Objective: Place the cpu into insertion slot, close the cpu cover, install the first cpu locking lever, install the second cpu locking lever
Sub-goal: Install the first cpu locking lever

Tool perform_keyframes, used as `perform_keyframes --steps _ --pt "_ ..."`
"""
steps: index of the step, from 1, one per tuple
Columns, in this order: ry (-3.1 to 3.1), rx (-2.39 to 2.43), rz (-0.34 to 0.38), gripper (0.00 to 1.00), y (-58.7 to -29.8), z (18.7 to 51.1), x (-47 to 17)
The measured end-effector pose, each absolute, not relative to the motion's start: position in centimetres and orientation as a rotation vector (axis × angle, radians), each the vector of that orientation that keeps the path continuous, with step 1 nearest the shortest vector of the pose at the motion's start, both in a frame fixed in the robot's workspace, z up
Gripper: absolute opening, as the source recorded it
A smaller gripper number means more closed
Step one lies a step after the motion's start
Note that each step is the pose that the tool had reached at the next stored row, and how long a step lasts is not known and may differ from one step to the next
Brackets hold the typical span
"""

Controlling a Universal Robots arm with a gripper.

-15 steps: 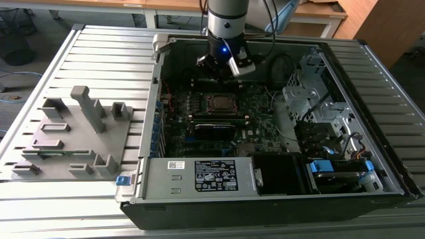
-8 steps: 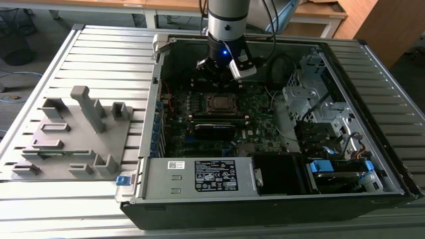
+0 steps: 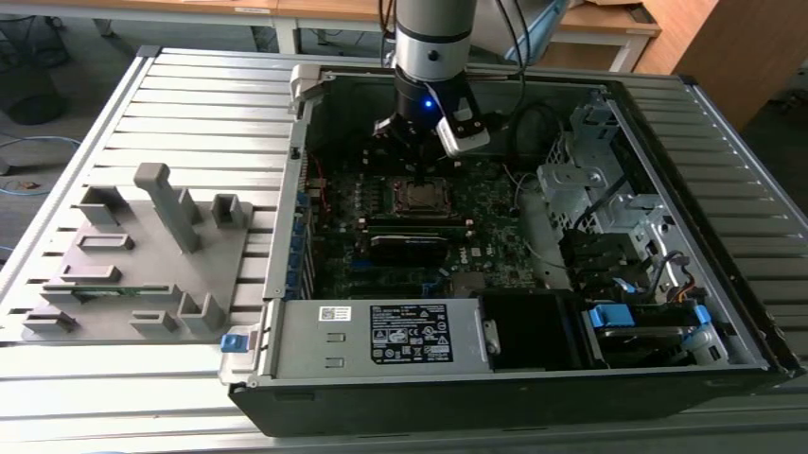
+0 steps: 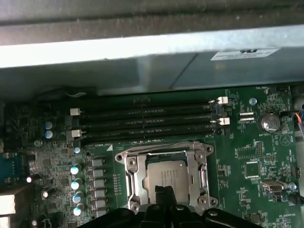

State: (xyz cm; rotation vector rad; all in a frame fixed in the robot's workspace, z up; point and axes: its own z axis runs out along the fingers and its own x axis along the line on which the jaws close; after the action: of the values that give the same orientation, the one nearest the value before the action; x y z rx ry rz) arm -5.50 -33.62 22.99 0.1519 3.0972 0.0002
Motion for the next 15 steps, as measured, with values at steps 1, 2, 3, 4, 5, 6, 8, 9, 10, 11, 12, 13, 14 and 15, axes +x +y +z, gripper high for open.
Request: perform_keyframes --steps 1,2,3,4,5,6,8,9,10,11,12,13,14,15 --pt "3.097 0.152 -0.001 0.11 -33.62 22.98 -5.45" --pt "3.097 0.152 -0.001 0.11 -33.62 22.98 -5.34" --pt "3.097 0.152 -0.001 0.11 -33.62 22.98 -5.19" --pt "3.097 0.152 -0.001 0.11 -33.63 22.98 -5.06" --pt "3.097 0.152 -0.001 0.11 -33.63 22.98 -4.99" --pt "3.097 0.152 -0.001 0.11 -33.63 22.98 -4.95" --pt "3.097 0.152 -0.001 0.11 -33.62 22.97 -4.83" --pt "3.097 0.152 -0.001 0.11 -33.63 22.97 -4.78" --pt "3.098 0.151 -0.001 0.11 -33.63 22.97 -4.77" --pt "3.098 0.152 -0.001 0.11 -33.63 23.0 -4.77" --pt "3.098 0.152 -0.001 0.11 -33.62 23.1 -4.77" --pt "3.098 0.152 -0.001 0.11 -33.62 23.22 -4.77" --pt "3.098 0.152 -0.001 0.11 -33.62 23.33 -4.76" --pt "3.098 0.152 -0.001 0.11 -33.62 23.36 -4.76"
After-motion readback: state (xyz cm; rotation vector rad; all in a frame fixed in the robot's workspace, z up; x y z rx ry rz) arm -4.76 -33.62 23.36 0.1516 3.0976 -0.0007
